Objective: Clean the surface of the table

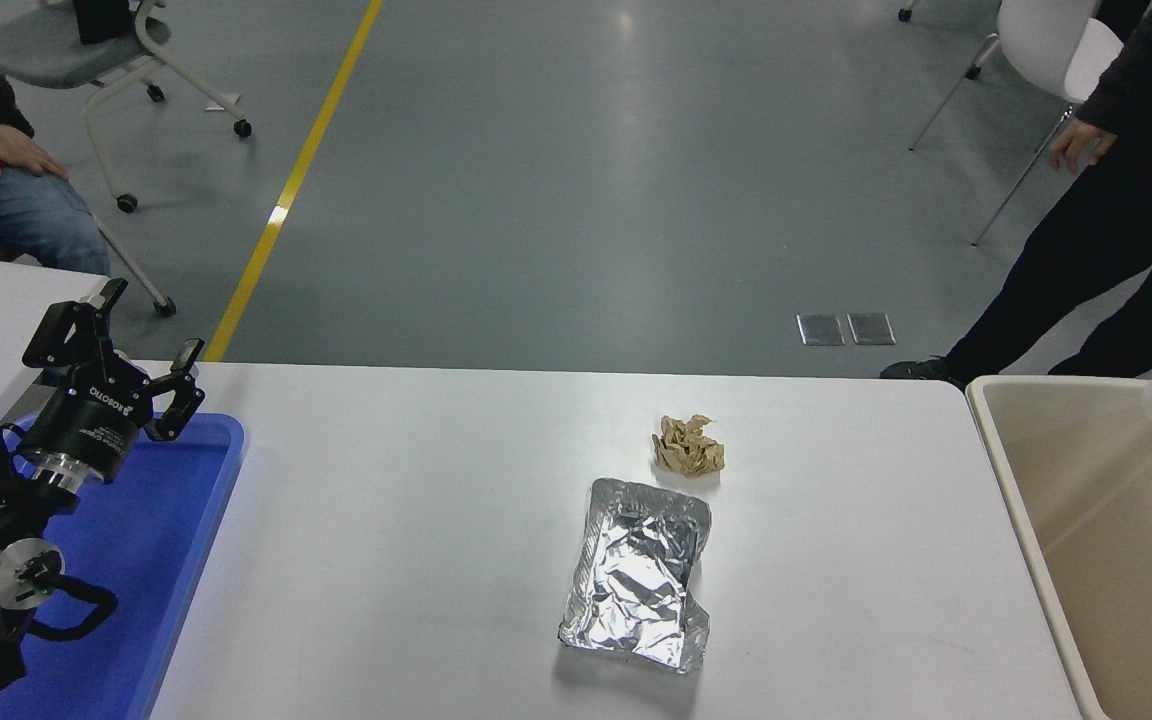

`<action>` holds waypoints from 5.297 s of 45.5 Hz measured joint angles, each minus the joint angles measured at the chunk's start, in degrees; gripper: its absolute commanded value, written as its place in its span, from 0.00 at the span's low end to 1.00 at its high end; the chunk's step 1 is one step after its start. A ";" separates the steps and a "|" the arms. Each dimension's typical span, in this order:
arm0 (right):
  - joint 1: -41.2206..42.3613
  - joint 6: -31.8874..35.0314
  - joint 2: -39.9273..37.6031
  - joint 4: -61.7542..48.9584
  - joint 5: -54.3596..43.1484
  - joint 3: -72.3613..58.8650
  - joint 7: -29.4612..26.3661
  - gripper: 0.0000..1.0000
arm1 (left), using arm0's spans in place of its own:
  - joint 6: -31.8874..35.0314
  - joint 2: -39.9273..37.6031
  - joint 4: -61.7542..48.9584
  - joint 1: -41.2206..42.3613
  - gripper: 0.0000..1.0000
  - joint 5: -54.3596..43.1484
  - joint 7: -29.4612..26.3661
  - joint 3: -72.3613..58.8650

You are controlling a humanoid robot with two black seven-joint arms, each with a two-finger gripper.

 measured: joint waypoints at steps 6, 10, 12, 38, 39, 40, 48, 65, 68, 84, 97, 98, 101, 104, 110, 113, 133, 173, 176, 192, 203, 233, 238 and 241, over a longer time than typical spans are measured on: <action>-3.30 -5.28 4.12 -4.26 3.54 -0.64 0.04 0.00 | 0.00 0.00 0.01 0.00 1.00 0.00 0.00 0.00; -5.39 -8.81 7.08 -7.41 5.39 -0.88 0.07 0.00 | 0.00 0.00 0.01 0.00 1.00 0.00 0.00 0.00; -6.48 -10.42 8.70 -9.08 6.26 -0.98 0.11 0.00 | 0.01 0.00 0.01 0.00 1.00 0.00 0.00 0.00; -18.39 -21.30 32.44 -35.94 14.52 -0.86 0.39 0.00 | 0.08 0.02 0.02 0.00 1.00 0.00 0.00 0.00; -18.77 -21.40 33.28 -36.79 14.70 -0.86 0.38 0.00 | 0.08 0.02 0.03 0.00 1.00 0.00 0.00 0.00; -19.28 -21.53 34.36 -37.92 14.92 -0.85 0.38 0.00 | 0.08 0.02 0.02 0.00 1.00 0.00 0.00 0.00; -21.77 -21.97 40.38 -43.89 16.17 -0.75 0.20 0.00 | 0.09 0.04 0.04 0.00 1.00 0.00 0.00 0.00; -24.77 -21.90 49.33 -52.09 17.93 -1.07 0.00 0.00 | 0.09 0.06 0.06 -0.01 1.00 0.00 0.00 0.00; -25.18 -21.79 50.37 -52.98 18.02 -1.11 -0.03 0.00 | 0.09 0.07 0.07 -0.01 1.00 0.00 0.00 0.00; -26.47 -21.45 53.10 -55.12 18.25 -1.17 -0.39 0.00 | 0.09 0.07 0.06 0.00 1.00 0.00 0.00 0.00; -26.69 -21.37 53.57 -55.47 18.41 -0.84 -0.72 0.92 | 0.09 0.05 0.07 0.00 1.00 0.00 0.00 0.00; -26.69 -21.46 53.58 -55.48 18.54 -0.65 -0.74 1.00 | 0.09 0.05 0.07 -0.01 1.00 0.00 0.00 0.00; -26.57 -21.66 53.59 -55.48 19.03 -0.24 -0.78 1.00 | 0.09 0.05 0.07 -0.01 1.00 0.00 0.00 0.00; -26.26 -21.85 53.50 -55.36 19.79 0.21 -0.80 1.00 | 0.09 0.05 0.07 0.00 1.00 0.00 0.00 0.00; -25.66 -21.96 53.25 -55.17 21.58 0.74 -0.84 1.00 | 0.09 0.05 0.05 0.00 1.00 0.00 0.00 0.00; -25.45 -21.96 53.18 -55.05 22.29 0.89 -0.86 1.00 | 0.09 0.05 0.04 0.00 1.00 0.00 0.00 0.00; -23.64 -21.31 49.72 -50.36 23.97 1.85 -0.87 1.00 | 0.09 0.09 0.06 -0.01 1.00 0.00 0.00 0.00; -22.45 -21.28 33.00 -11.62 23.55 31.57 1.40 1.00 | 0.09 0.06 0.03 -0.01 1.00 0.00 0.00 0.00; -23.47 -21.40 35.10 -10.81 23.44 35.37 2.04 1.00 | 0.09 0.06 0.02 -0.01 1.00 0.00 0.00 0.00; -27.74 -21.67 45.56 -9.34 23.13 49.67 10.35 1.00 | 0.09 0.03 0.01 -0.01 1.00 0.00 0.00 0.00; -30.21 -21.69 51.02 -9.31 22.71 54.93 16.22 1.00 | 0.09 0.01 0.01 -0.01 1.00 0.00 0.00 0.00; -36.59 -21.64 56.87 -9.74 16.38 62.03 22.06 1.00 | 0.09 0.01 0.04 -0.01 1.00 0.00 0.00 0.00; -36.78 -21.64 56.93 -9.82 16.22 62.30 22.19 1.00 | 0.09 0.02 0.05 -0.01 1.00 0.00 0.00 0.00; -36.85 -21.64 56.93 -9.85 16.14 62.42 22.24 1.00 | 0.09 0.03 0.06 -0.01 1.00 0.00 0.00 0.00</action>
